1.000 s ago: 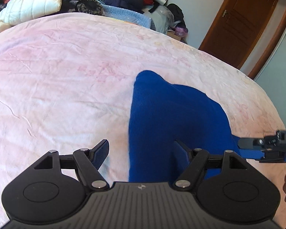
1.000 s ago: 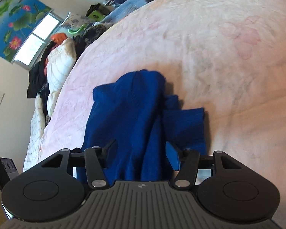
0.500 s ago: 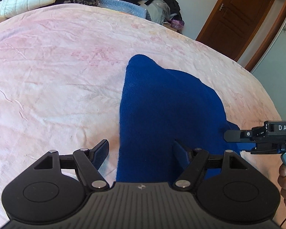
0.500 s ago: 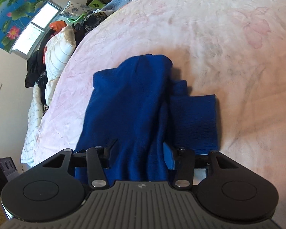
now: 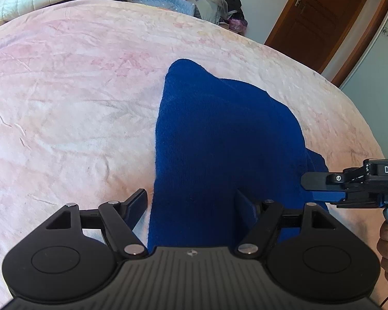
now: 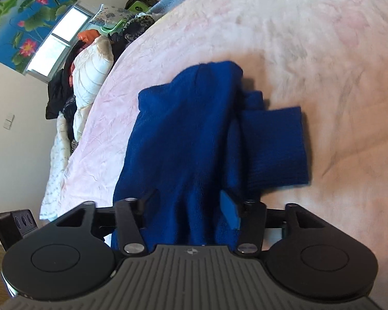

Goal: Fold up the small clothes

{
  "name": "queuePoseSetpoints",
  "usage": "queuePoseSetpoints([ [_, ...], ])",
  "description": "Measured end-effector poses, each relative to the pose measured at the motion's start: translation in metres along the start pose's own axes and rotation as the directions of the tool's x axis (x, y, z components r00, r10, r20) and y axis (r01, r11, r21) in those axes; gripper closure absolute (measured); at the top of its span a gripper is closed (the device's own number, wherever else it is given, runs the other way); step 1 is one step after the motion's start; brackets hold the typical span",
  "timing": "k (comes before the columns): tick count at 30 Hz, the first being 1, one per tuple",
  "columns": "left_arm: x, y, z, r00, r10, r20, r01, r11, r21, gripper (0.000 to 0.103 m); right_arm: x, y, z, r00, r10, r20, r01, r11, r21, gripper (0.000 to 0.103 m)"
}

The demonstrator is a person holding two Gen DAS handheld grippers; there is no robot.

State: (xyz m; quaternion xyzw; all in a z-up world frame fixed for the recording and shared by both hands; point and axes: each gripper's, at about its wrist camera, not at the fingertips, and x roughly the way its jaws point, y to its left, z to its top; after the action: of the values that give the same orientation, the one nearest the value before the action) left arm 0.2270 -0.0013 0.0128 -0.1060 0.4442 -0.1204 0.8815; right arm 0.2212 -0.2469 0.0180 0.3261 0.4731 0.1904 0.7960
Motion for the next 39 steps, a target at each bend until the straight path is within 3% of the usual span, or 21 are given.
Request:
queuePoseSetpoints([
  [2, 0.000, -0.002, -0.001, 1.000, 0.003, -0.005, -0.003, 1.000, 0.014, 0.027, 0.001, 0.001, -0.003, 1.000, -0.012, 0.015, 0.012, 1.000, -0.019, 0.093],
  [6, -0.002, -0.004, -0.002, 1.000, -0.003, -0.023, 0.004, 1.000, 0.024, 0.027, -0.011, 0.004, -0.009, 0.998, -0.031, 0.053, 0.035, 0.997, -0.066, 0.094],
  [10, 0.000, -0.009, -0.008, 1.000, -0.004, -0.027, 0.006, 0.999, 0.053, 0.024, -0.009, -0.018, -0.014, 0.998, -0.046, 0.044, 0.047, 0.999, -0.026, 0.099],
  [15, -0.001, -0.015, -0.011, 0.999, -0.003, -0.041, 0.007, 0.997, 0.081, 0.024, -0.011, -0.014, -0.019, 0.996, -0.061, 0.064, 0.063, 0.997, -0.042, 0.100],
  [20, 0.008, -0.032, -0.019, 0.997, 0.073, -0.011, -0.070, 0.983, 0.172, 0.016, -0.010, -0.012, -0.024, 0.993, -0.081, 0.089, 0.086, 0.995, -0.052, 0.094],
  [23, 0.006, -0.033, -0.019, 0.997, 0.080, -0.018, -0.076, 0.986, 0.149, 0.016, -0.031, -0.004, -0.035, 0.986, -0.075, 0.146, 0.083, 0.996, -0.044, 0.079],
  [28, -0.005, -0.036, -0.026, 0.994, 0.110, -0.011, -0.106, 0.980, 0.168, 0.016, -0.068, 0.018, -0.074, 0.975, -0.063, 0.215, 0.089, 0.990, -0.111, 0.071],
  [30, -0.014, -0.041, -0.031, 0.990, 0.144, 0.010, -0.143, 0.970, 0.196, 0.016, -0.073, 0.027, -0.093, 0.969, -0.109, 0.220, 0.145, 0.977, -0.154, 0.047],
  [32, -0.025, -0.046, -0.038, 0.985, 0.171, 0.036, -0.175, 0.959, 0.224, 0.016, -0.074, 0.032, -0.111, 0.961, -0.160, 0.227, 0.207, 0.958, -0.198, 0.035],
  [36, -0.048, -0.045, -0.055, 0.983, 0.180, 0.047, -0.186, 0.961, 0.203, 0.016, -0.067, 0.030, -0.143, 0.927, -0.304, 0.221, 0.351, 0.910, -0.221, 0.027],
  [39, -0.055, -0.038, -0.074, 0.983, 0.182, 0.014, -0.182, 0.969, 0.168, 0.016, -0.059, 0.027, -0.160, 0.909, -0.344, 0.236, 0.395, 0.892, -0.222, 0.024],
])
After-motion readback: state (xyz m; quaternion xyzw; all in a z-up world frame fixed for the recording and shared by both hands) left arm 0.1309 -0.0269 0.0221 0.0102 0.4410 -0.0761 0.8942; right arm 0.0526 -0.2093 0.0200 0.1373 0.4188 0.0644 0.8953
